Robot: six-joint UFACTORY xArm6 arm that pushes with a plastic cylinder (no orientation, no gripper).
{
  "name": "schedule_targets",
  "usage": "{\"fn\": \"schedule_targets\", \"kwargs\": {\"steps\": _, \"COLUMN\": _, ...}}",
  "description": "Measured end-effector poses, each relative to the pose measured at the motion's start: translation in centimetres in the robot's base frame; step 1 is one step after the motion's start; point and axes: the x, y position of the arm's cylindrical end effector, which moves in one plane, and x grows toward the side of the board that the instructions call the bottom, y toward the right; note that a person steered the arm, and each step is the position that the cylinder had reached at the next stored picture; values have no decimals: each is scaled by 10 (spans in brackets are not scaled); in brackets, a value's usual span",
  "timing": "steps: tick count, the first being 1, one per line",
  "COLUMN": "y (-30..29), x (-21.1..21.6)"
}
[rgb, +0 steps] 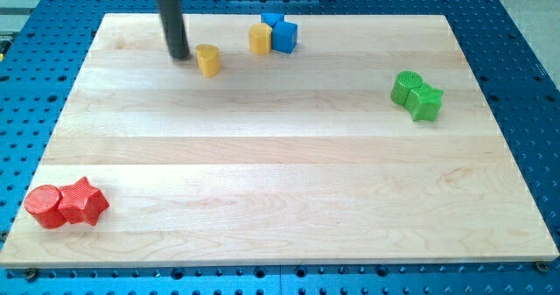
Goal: Move the heart into the green blocks
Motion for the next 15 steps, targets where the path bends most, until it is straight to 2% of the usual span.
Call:
{"fn": "schedule_targets", "kwargs": {"steps": 1, "y": 74, "x": 23}}
{"fn": "schedule_targets", "kwargs": {"steps": 3, "y": 45, "x": 7}}
{"fn": "schedule_targets", "kwargs": {"steps": 4, "y": 70, "x": -30}}
{"fn": "schedule_targets", "kwargs": {"steps": 5, "y": 132, "x": -23}}
{"fn": "schedule_targets", "kwargs": {"steps": 6, "y": 152, "x": 8}}
{"fn": "schedule_targets", "kwargs": {"steps": 7, "y": 133, "x": -21}}
{"fn": "schedule_targets", "kwargs": {"steps": 8, "y": 87, "x": -8}}
{"fn": "schedule_targets", "kwargs": {"steps": 9, "y": 111, "x": 40}}
{"fn": "schedule_targets", "kwargs": {"steps": 10, "y": 109, "x": 41}}
{"fn": "schedule_targets", "kwargs": {"steps": 11, "y": 58, "x": 70}}
{"fn": "schedule_targets", "kwargs": {"steps": 12, "y": 113, "x": 79}}
{"fn": "schedule_targets", "kwargs": {"steps": 13, "y": 195, "x": 78}}
{"fn": "schedule_targets", "kwargs": {"steps": 14, "y": 121, "x": 86}}
{"fn": "schedule_targets", "kwargs": {"steps": 15, "y": 143, "x": 108}}
